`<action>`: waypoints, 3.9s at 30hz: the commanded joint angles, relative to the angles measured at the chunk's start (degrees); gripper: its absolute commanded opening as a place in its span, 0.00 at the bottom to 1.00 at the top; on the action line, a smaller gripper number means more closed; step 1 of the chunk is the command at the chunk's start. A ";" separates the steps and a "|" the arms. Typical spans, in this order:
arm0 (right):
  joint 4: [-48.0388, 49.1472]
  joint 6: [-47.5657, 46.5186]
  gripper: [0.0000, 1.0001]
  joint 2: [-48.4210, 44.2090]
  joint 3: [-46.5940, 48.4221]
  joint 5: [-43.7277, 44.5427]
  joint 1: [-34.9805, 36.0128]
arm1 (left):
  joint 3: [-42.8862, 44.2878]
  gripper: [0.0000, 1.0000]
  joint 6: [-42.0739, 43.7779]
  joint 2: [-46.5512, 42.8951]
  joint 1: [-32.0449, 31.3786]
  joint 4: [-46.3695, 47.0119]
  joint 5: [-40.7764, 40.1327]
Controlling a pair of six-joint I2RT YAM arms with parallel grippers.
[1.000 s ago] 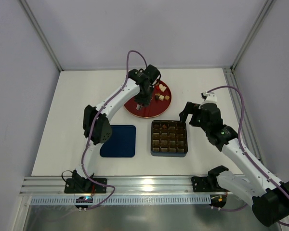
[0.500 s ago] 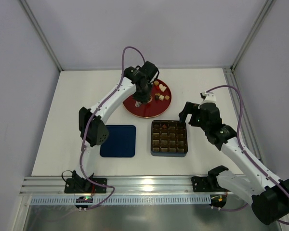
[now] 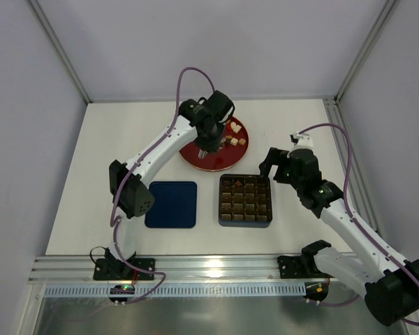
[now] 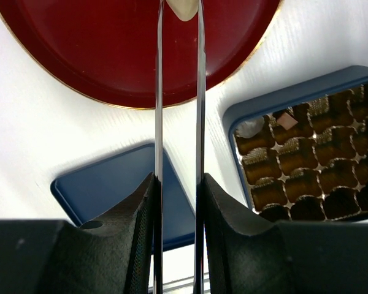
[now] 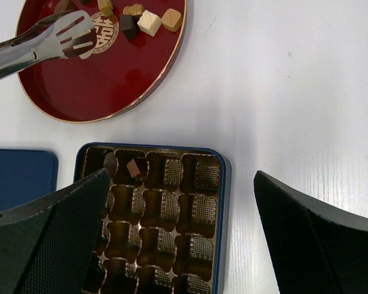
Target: Pack the chocolate
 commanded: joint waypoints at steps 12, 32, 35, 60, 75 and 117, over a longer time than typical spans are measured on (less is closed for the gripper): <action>1.43 0.23 1.00 -0.12 2.53 1.90 0.04 | -4.44 0.32 -3.47 -9.42 -8.42 0.09 -1.03; -1.73 0.58 1.00 -3.46 2.80 4.45 -1.19 | -12.35 0.32 -9.19 -13.03 -19.94 3.70 -1.12; -1.99 0.58 1.00 -3.64 2.62 4.45 -1.19 | -12.35 0.32 -9.28 -12.41 -20.73 4.22 -1.03; -2.08 0.23 1.00 -4.26 1.92 4.01 -1.45 | -12.88 0.36 -9.71 -9.25 -22.49 4.58 -1.20; -1.91 0.14 1.00 -4.17 2.09 3.75 -1.45 | -13.23 0.40 -9.45 -8.72 -22.58 4.84 -1.64; -1.47 -0.30 1.00 -2.41 2.36 1.82 -1.89 | 12.26 0.40 -1.98 4.10 -1.40 0.79 -7.62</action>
